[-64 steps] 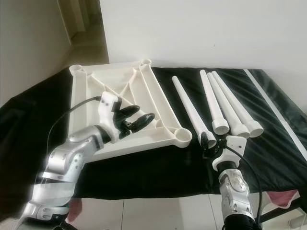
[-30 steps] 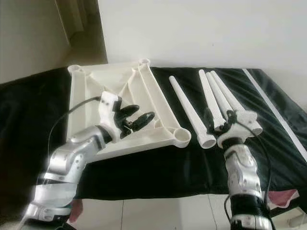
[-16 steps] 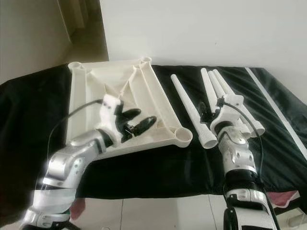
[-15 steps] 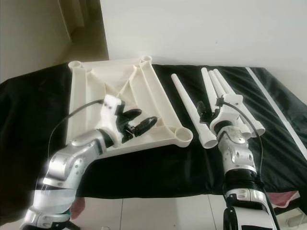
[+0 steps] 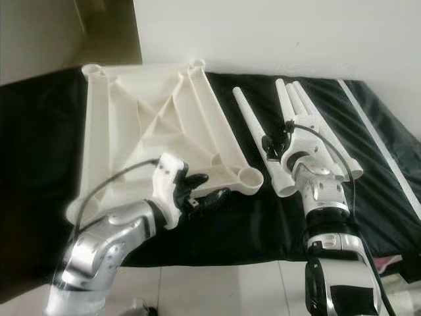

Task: Building children table

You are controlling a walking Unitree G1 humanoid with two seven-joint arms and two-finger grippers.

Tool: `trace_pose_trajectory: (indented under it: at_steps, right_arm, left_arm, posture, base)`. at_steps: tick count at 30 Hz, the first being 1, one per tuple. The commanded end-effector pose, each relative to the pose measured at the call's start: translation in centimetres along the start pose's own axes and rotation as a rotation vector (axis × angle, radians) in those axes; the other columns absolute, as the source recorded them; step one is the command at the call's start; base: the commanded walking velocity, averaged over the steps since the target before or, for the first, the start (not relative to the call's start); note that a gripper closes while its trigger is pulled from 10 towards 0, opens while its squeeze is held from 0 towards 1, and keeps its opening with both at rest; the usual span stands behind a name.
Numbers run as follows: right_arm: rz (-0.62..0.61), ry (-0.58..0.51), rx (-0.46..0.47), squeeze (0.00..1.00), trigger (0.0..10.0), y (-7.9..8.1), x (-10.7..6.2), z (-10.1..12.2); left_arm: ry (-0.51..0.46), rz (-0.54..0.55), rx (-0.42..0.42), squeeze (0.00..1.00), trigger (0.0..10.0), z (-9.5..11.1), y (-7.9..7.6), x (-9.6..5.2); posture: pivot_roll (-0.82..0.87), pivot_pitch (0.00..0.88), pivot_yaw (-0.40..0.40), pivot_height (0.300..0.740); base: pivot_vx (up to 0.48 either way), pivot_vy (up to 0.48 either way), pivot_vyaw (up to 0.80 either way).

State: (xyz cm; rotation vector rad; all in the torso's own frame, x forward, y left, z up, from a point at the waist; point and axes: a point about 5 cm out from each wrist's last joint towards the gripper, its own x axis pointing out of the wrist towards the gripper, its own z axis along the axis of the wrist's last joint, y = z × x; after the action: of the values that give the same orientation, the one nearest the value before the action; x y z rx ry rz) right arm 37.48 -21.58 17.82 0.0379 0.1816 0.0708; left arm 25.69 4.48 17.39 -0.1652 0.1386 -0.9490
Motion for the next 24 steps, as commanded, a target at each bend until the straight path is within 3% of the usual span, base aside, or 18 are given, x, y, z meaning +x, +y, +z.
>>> trace_pose_trajectory:
  at_steps: [1,9,16,19,22,24]
  right_arm:
    - [0.012,0.056,-0.013,0.0,10.0,0.0,0.0,-0.5]
    - [0.046,0.14,0.004,0.0,10.0,0.0,-0.3,-0.4]
    - [0.101,0.325,0.169,0.0,10.0,0.6,-0.7,0.4]
    - [0.104,0.353,0.183,0.0,10.0,0.7,-0.8,0.6]
    - [0.11,0.5,0.298,0.0,10.0,0.7,-1.1,0.9]
    - [0.111,0.538,0.325,0.0,10.0,0.7,-1.2,0.9]
  left_arm:
    - [0.002,-0.002,-0.01,0.0,10.0,0.0,-0.6,-0.4]
    - [0.011,0.036,-0.04,0.0,10.0,-0.2,-1.3,-1.5]
    - [0.015,0.069,-0.077,0.0,10.0,-0.5,-1.6,-1.8]
    - [0.015,0.073,-0.081,0.0,10.0,-0.5,-1.7,-1.8]
    - [-0.017,0.075,-0.102,0.0,10.0,0.3,-1.8,-1.6]
    - [-0.021,0.076,-0.106,0.0,10.0,0.3,-1.7,-1.6]
  posture:
    - [0.18,0.181,-0.082,0.74]
    - [0.21,0.216,-0.089,0.74]
    - [0.2,0.215,-0.086,0.74]
    - [0.2,0.215,-0.086,0.74]
    - [0.2,0.198,-0.081,0.74]
    - [0.19,0.197,-0.08,0.74]
  base:
    - [0.0,0.0,0.0]
    - [0.0,0.0,0.0]
    - [0.0,0.0,0.0]
    - [0.0,0.0,0.0]
    - [0.0,0.0,0.0]
    - [0.0,0.0,0.0]
